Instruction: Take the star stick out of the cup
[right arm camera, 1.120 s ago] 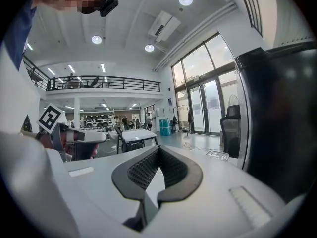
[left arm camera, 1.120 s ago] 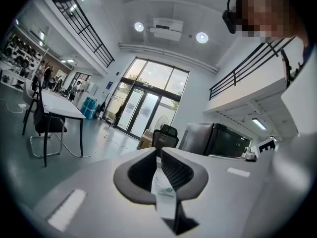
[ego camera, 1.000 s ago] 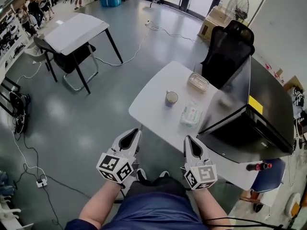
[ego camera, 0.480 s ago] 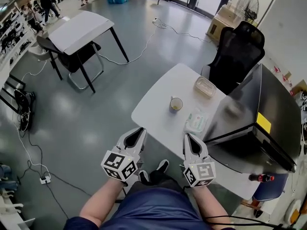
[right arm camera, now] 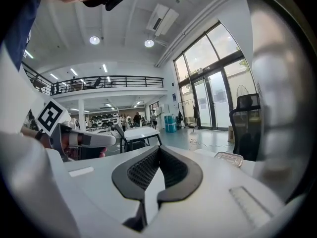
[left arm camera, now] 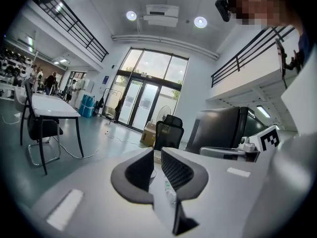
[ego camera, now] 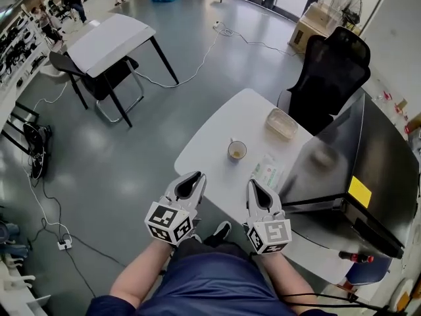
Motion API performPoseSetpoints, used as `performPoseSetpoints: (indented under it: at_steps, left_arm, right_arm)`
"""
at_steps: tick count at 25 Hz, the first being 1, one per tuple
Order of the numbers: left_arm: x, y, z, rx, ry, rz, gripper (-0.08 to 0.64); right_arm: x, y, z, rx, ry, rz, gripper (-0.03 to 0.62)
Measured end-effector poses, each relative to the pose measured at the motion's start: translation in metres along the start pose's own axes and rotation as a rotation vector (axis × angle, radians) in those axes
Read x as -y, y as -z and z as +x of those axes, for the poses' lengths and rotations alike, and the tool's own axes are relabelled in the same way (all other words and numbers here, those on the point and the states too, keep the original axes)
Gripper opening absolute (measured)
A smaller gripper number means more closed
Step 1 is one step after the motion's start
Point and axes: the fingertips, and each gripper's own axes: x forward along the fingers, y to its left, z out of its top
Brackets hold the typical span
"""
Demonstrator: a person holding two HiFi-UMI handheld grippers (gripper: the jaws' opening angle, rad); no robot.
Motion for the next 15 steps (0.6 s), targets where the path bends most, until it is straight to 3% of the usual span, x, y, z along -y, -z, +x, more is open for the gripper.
performPoseSetpoints:
  at_steps: [7,15]
  left_arm:
    - [-0.004,0.018,0.029,-0.073,0.001,0.004,0.025]
    - [-0.013,0.039,0.077,-0.186,0.096,0.061,0.026]
  right_arm:
    - [0.012,-0.001,0.002,0.002,0.004,0.024,0.008]
    - [0.027,-0.007,0.006,-0.006,0.125,0.040,0.006]
